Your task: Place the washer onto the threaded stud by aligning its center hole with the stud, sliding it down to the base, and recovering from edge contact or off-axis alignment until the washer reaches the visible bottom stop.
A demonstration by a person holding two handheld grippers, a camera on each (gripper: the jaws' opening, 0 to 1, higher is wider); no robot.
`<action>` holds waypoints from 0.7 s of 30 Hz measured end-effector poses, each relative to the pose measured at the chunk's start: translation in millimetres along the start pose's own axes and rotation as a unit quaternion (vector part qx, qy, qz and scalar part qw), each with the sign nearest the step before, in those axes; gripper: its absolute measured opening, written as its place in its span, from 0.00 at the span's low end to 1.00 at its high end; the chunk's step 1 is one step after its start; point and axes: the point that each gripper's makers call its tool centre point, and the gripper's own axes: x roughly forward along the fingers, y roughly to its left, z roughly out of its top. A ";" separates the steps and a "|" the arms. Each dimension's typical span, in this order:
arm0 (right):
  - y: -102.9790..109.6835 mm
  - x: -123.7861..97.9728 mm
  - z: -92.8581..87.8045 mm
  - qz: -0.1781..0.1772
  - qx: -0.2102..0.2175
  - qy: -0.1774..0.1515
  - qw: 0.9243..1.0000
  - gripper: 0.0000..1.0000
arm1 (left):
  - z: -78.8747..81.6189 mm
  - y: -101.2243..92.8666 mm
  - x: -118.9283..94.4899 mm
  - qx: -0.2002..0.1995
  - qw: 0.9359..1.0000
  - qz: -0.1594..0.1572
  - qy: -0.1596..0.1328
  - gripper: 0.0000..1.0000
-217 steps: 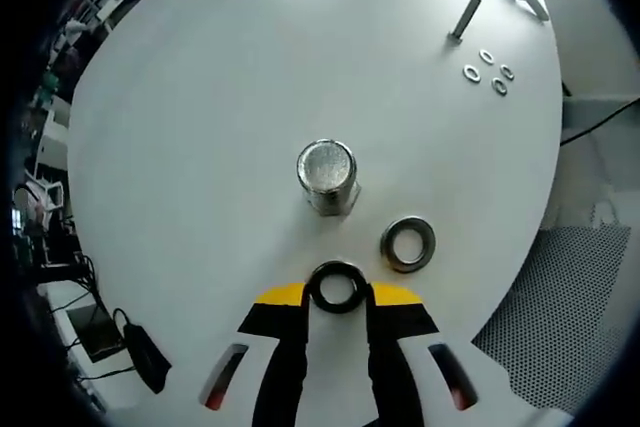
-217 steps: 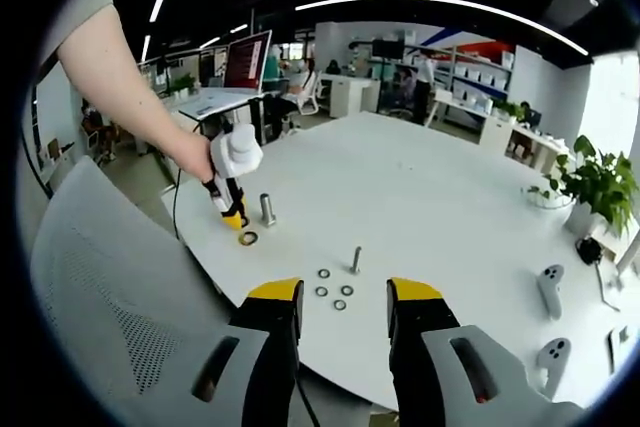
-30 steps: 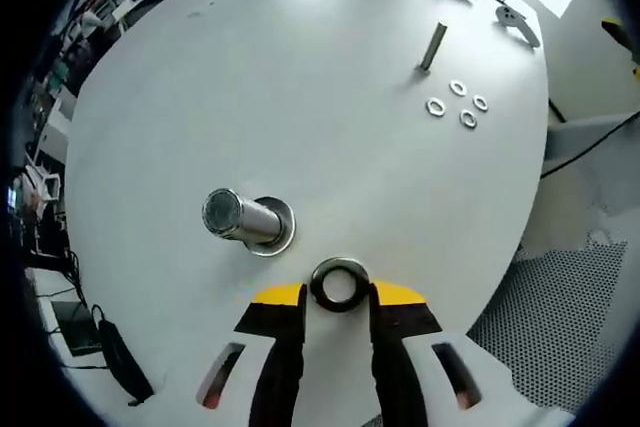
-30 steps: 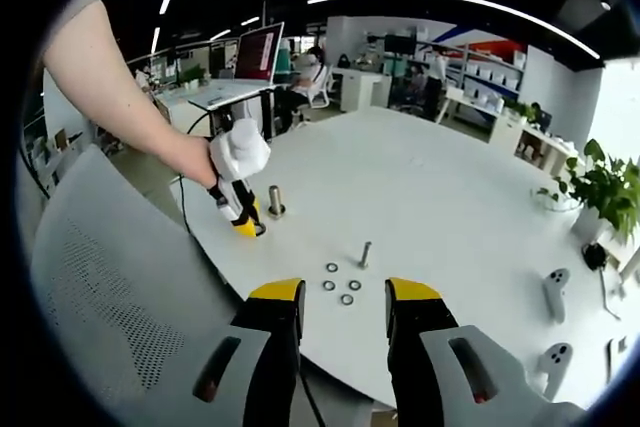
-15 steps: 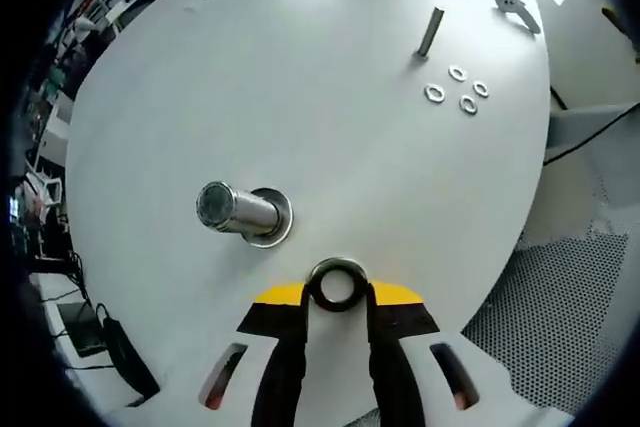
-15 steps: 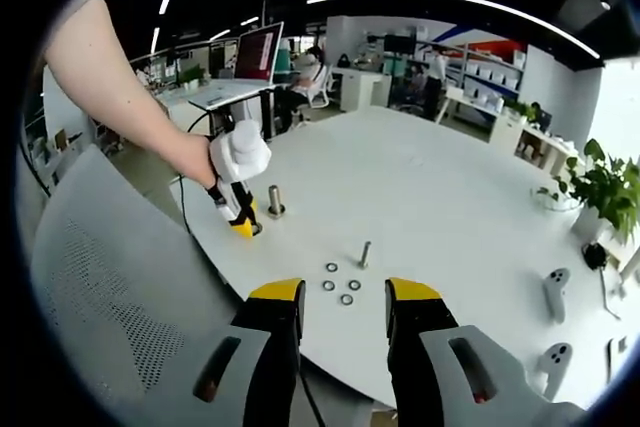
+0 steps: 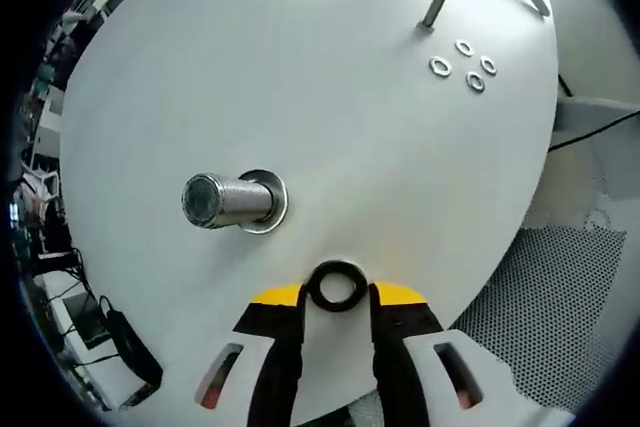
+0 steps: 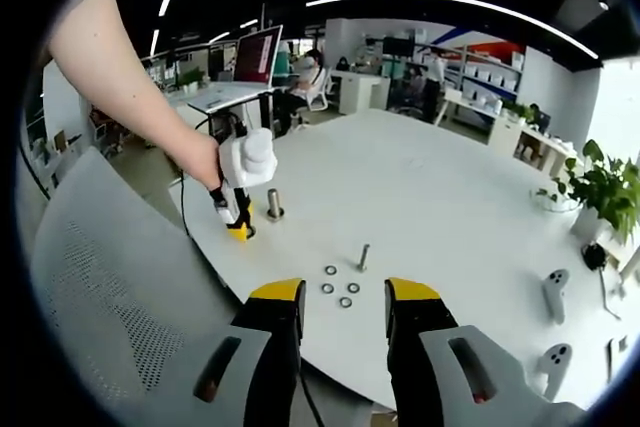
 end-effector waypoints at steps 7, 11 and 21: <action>-0.3 0.5 0.9 0.000 0.000 -0.002 1.000 0.34 | 0.6 0.2 -0.5 -0.052 0.998 0.007 -0.019 0.24; 0.0 0.6 0.2 0.000 -0.001 0.000 1.000 0.34 | 0.2 -0.4 -0.9 -0.050 0.998 0.009 -0.021 0.22; 0.0 0.3 -0.4 -0.001 -0.002 0.003 1.000 0.33 | 0.5 -0.3 -2.2 -0.042 0.998 0.007 -0.037 0.20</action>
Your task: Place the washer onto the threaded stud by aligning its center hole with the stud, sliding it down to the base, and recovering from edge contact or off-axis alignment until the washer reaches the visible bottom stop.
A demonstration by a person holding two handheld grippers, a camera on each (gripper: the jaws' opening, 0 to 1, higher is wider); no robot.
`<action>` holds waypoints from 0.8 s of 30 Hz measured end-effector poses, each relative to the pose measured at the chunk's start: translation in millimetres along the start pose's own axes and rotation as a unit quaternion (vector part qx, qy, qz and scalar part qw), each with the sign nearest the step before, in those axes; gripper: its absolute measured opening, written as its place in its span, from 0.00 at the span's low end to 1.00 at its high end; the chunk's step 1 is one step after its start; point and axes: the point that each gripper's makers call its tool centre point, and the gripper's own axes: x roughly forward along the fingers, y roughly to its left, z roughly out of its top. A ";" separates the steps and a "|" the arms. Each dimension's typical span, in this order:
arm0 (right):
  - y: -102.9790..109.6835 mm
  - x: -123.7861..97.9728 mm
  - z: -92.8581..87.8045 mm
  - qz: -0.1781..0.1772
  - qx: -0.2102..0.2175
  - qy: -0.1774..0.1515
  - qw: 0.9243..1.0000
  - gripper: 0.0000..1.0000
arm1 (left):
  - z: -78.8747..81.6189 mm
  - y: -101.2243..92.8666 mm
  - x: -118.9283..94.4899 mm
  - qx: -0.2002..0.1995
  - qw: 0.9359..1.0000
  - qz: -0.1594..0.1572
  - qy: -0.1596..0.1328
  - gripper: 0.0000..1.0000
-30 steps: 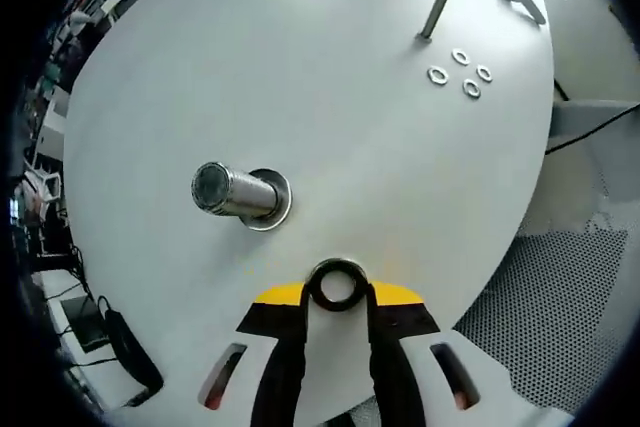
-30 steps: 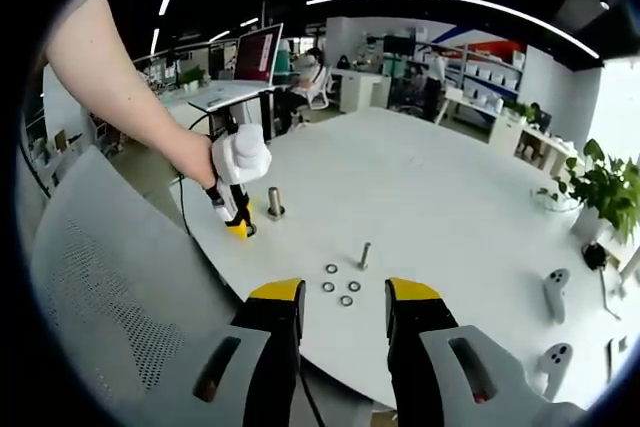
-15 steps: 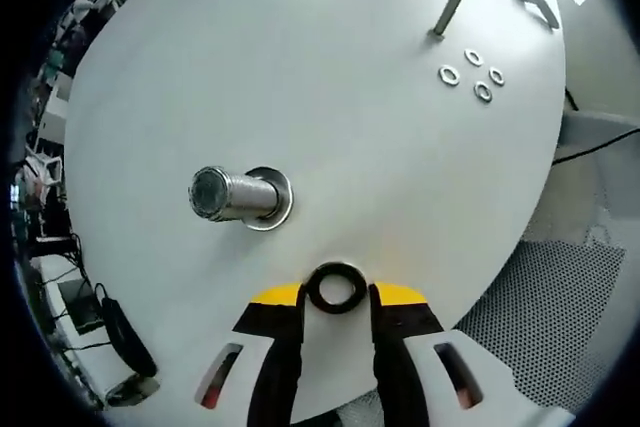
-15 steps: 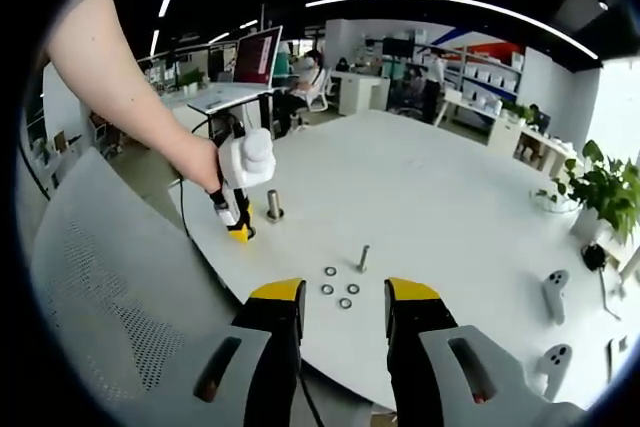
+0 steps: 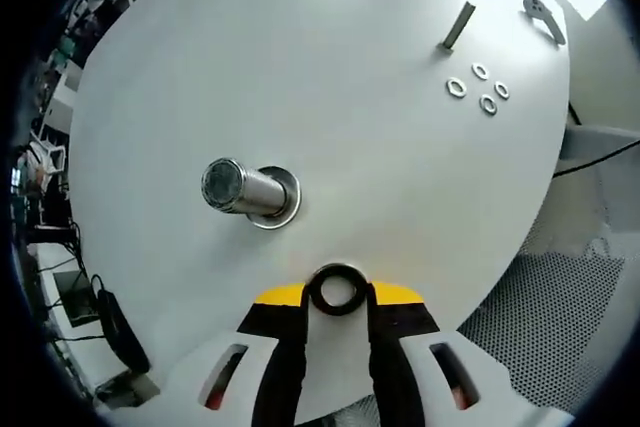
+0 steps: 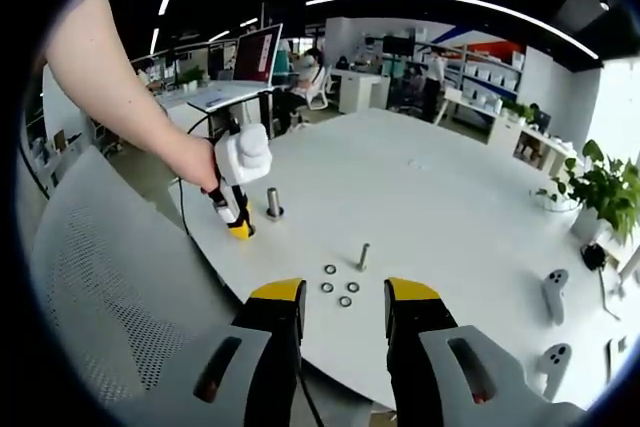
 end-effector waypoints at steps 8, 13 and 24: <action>0.0 0.1 -0.8 -0.001 0.000 0.001 1.000 0.33 | 0.9 -0.5 -0.7 0.035 0.999 -0.002 -0.013 0.20; 0.1 0.2 -1.1 -0.001 0.000 0.003 1.000 0.33 | -1.2 0.5 -2.2 0.045 0.999 -0.004 -0.009 0.19; -0.5 0.3 -1.5 -0.002 0.000 0.004 1.000 0.34 | 2.7 6.5 -14.7 0.062 0.998 0.001 -0.027 0.19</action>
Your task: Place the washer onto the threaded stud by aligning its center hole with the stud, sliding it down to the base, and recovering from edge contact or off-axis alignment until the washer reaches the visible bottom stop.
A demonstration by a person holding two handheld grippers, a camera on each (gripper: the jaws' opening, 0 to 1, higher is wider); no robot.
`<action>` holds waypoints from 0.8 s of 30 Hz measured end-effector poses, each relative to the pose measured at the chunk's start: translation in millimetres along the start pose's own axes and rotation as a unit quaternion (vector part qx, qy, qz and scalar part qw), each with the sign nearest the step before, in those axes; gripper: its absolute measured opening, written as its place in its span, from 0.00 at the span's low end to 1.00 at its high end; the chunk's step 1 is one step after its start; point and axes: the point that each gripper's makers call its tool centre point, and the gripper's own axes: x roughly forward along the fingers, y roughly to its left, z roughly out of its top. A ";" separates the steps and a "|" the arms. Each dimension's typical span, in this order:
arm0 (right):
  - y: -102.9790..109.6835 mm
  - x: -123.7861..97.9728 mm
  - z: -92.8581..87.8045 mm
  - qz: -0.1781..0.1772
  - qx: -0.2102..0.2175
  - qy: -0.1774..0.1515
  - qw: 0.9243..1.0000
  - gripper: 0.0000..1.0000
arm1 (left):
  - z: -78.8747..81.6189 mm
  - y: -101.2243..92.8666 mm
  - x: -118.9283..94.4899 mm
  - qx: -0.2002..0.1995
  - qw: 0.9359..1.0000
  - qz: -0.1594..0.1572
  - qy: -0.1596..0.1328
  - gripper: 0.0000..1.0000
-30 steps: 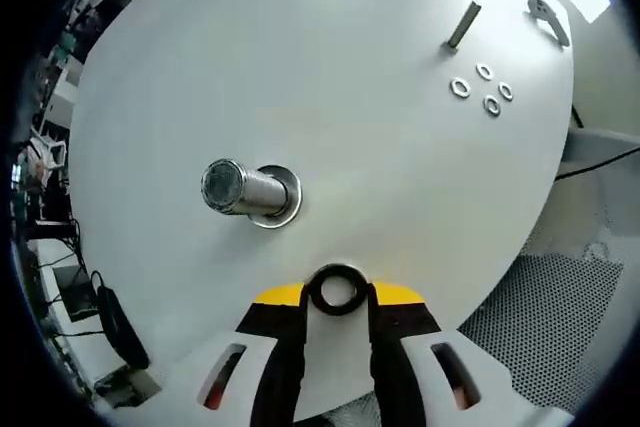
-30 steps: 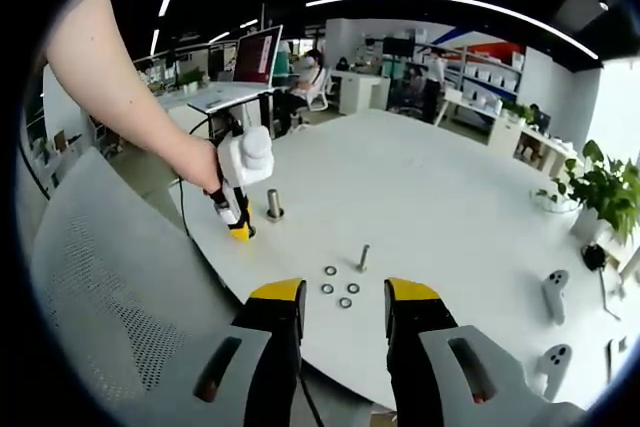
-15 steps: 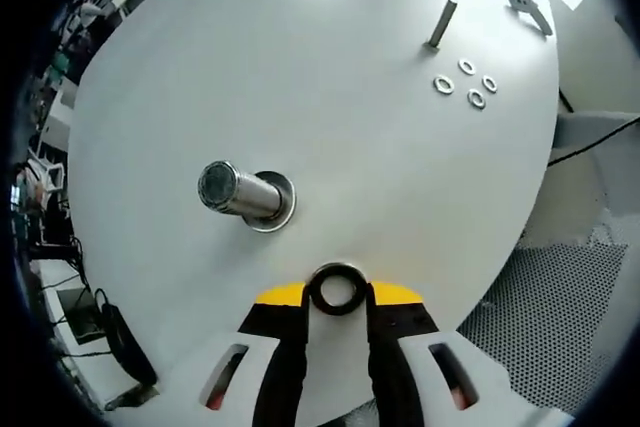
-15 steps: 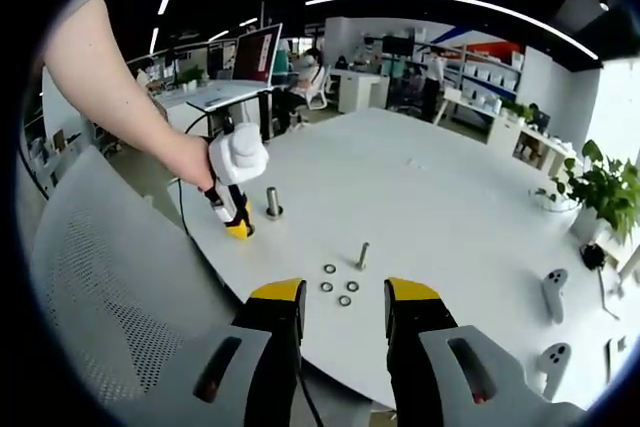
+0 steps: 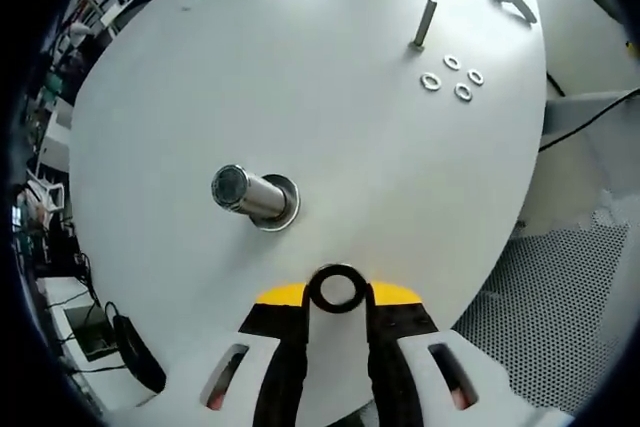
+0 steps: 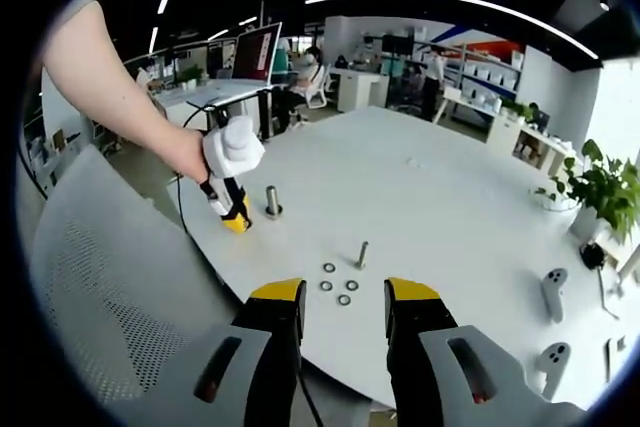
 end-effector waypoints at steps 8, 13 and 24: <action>0.0 0.2 -0.3 0.000 0.000 0.001 1.000 0.34 | 11.8 10.6 -16.6 0.016 1.000 0.010 -0.020 0.19; -0.3 0.1 0.0 0.000 0.000 0.000 1.000 0.34 | 16.7 15.9 -26.4 0.030 0.999 0.019 -0.029 0.19; -0.1 -0.5 0.6 -0.001 0.001 -0.002 1.000 0.34 | 30.6 24.7 -48.1 0.055 0.996 0.036 -0.054 0.19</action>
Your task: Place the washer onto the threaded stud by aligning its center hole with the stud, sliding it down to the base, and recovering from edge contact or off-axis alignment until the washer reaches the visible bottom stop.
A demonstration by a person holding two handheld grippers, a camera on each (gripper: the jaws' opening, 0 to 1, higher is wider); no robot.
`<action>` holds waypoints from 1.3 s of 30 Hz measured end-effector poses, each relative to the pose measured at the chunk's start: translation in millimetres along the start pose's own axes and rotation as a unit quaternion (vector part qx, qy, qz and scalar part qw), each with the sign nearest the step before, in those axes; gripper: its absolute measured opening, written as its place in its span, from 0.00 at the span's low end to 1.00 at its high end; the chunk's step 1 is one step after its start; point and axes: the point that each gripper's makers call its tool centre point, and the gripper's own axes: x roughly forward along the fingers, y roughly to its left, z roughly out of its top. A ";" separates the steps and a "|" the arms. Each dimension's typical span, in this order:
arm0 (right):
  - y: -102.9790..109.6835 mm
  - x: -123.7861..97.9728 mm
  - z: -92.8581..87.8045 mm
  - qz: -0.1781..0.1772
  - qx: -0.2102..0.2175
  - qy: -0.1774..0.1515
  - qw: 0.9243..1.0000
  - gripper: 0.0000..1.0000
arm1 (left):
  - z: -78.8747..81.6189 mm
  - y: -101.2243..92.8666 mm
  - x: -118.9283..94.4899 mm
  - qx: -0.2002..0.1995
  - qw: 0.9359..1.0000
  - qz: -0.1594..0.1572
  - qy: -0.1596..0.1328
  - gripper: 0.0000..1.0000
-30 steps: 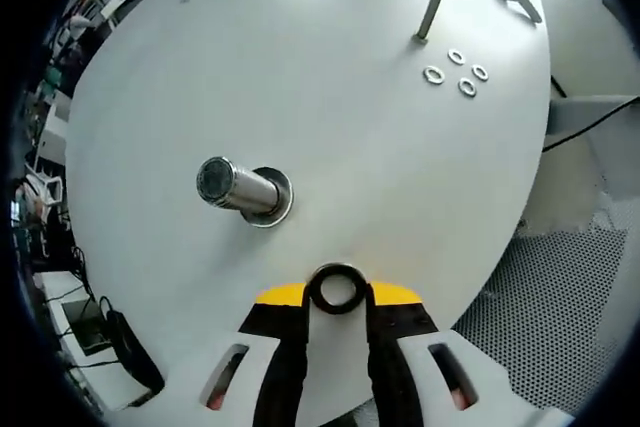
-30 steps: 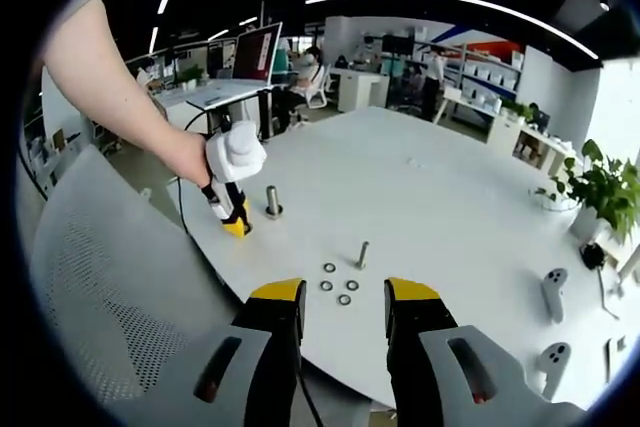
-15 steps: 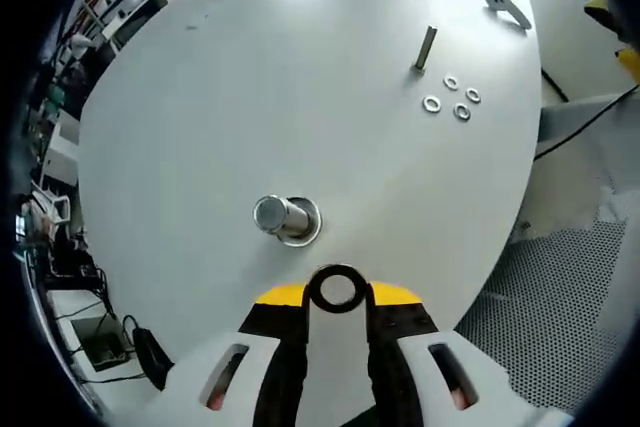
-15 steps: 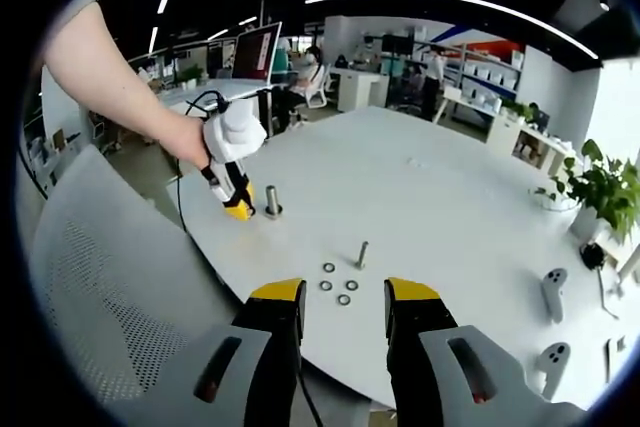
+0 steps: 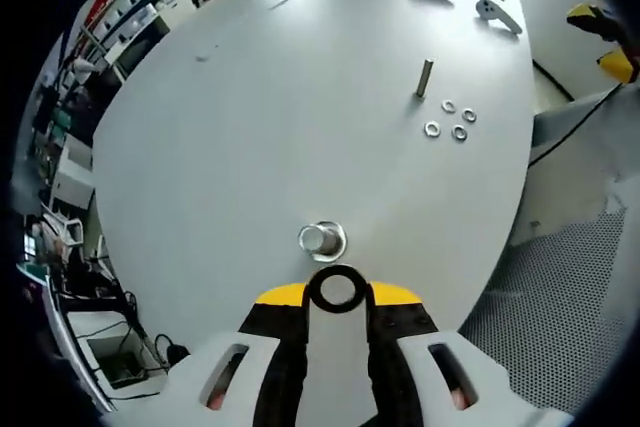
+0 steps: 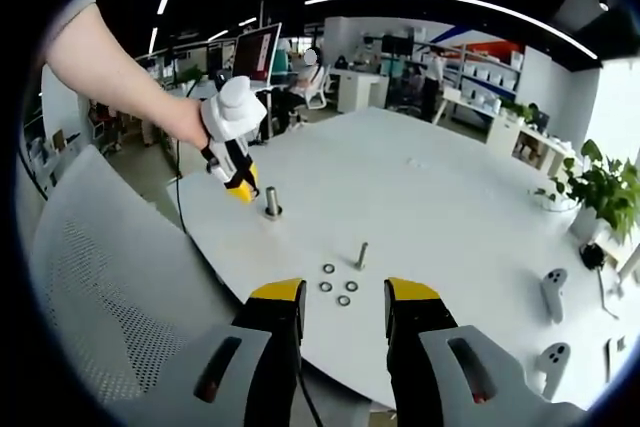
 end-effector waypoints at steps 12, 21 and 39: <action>-0.1 0.2 -0.3 0.001 0.000 0.001 1.000 0.33 | 20.4 11.1 -1.9 -0.001 1.000 0.007 -0.016 0.19; -1.6 0.3 -0.7 -0.002 0.001 0.002 1.000 0.34 | 29.4 17.1 6.0 0.010 1.000 0.006 -0.007 0.19; -3.6 0.4 -1.9 -0.006 0.003 0.005 1.000 0.33 | 26.0 14.5 25.3 0.038 0.999 -0.009 0.027 0.19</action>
